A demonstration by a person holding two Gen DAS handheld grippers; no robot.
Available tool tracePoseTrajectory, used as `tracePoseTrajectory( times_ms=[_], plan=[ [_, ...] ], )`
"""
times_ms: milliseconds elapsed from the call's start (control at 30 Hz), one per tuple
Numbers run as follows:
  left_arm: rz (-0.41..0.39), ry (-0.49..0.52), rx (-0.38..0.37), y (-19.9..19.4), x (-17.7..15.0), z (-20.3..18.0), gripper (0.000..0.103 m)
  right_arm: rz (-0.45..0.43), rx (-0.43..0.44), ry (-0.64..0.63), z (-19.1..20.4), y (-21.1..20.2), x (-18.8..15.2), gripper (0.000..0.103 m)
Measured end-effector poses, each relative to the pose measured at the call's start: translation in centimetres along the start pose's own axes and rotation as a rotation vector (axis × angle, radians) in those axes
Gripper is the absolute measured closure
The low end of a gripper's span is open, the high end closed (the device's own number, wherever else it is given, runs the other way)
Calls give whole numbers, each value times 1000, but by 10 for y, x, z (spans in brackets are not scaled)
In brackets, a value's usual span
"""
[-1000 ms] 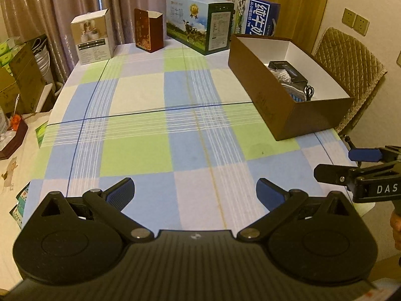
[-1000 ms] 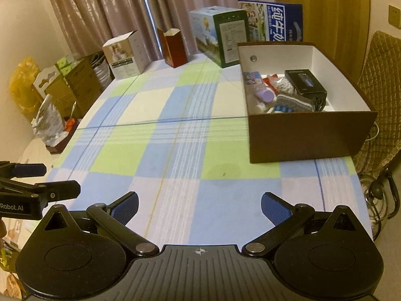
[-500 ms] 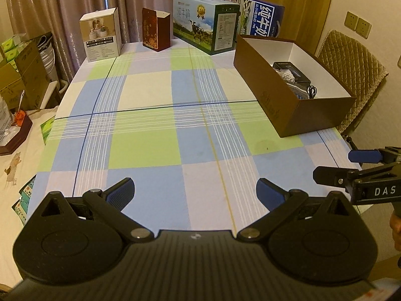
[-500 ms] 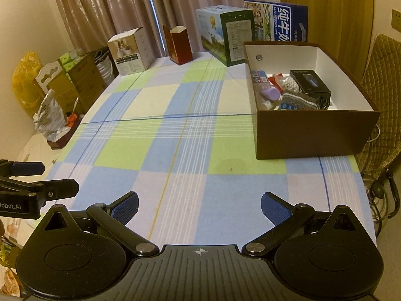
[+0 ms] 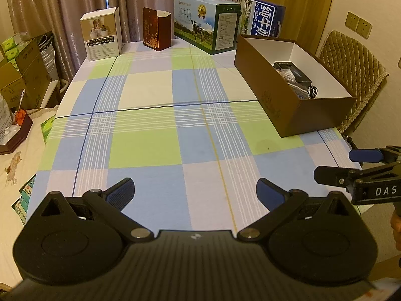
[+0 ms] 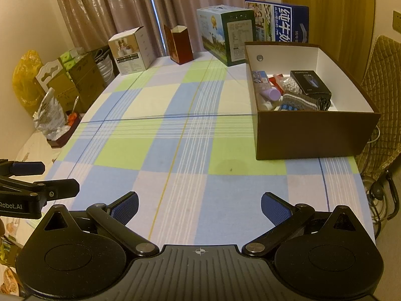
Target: Organize objects
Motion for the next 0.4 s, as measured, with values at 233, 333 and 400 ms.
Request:
tracePoseTrajectory(
  times_ms=[233,333,400],
  plan=[
    [-1,4,-1,3,0,-2,1,1,-5,4,-2,0,0,2],
    [0,5,-1,4,0,-3,1,1,-7,5,-4,0,1,2],
    [1,6,-1,5,1,-4,1,1,-7,5,-5,0,1,2]
  ],
)
Point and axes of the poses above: each gripper's, at about its wrist camera, not at the fingertips, and y roughly the way its jaws point, z to its left, x to its top, the point moved 7 cm from there along y, roughly the way its jaws point, and after that the axes turned 14 degrees about -z, right-handed, at the moved point
